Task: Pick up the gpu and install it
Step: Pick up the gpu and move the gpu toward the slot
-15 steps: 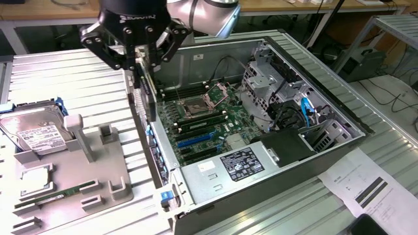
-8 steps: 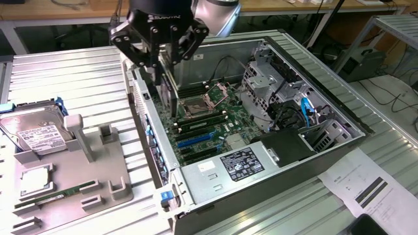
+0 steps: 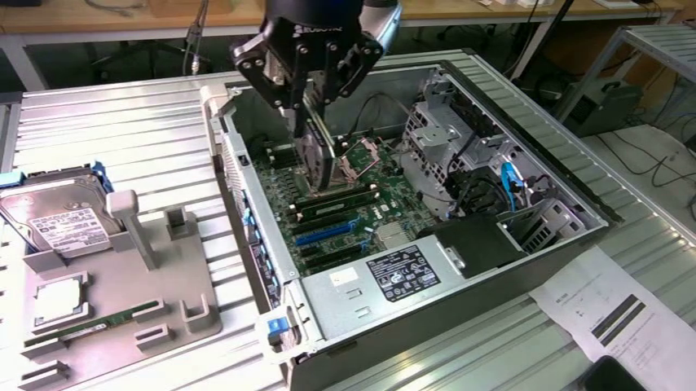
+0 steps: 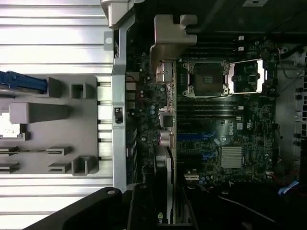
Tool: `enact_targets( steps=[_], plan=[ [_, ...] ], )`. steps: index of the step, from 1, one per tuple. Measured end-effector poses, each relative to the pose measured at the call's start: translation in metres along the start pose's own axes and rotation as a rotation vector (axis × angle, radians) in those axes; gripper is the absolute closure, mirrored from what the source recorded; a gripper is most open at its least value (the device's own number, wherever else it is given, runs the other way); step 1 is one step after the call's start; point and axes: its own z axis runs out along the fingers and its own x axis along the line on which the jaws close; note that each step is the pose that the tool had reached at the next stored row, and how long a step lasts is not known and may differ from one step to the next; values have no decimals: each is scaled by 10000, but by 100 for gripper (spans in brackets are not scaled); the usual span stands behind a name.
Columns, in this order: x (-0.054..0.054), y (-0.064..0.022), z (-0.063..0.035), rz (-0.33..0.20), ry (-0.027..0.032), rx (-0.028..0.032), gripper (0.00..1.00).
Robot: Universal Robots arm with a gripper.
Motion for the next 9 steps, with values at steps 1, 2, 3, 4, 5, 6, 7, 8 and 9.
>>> enact_targets(
  steps=[1, 2, 3, 4, 5, 6, 7, 8, 9],
  plan=[
    [-45, 1, 4, -2, 0, 0, 73],
    [-147, 4, 14, 1, 0, 0, 73],
    [-218, 5, 19, -2, 1, 1, 73],
    [-264, 6, 23, -1, 1, 1, 73],
    [-313, 7, 27, 0, 1, 1, 73],
    [-359, 7, 30, 0, 0, 0, 73],
    [-403, 8, 33, -2, 0, 0, 73],
    [-446, 8, 36, 0, 0, 0, 73],
    [-494, 9, 39, 0, 1, 0, 73]
  ],
)
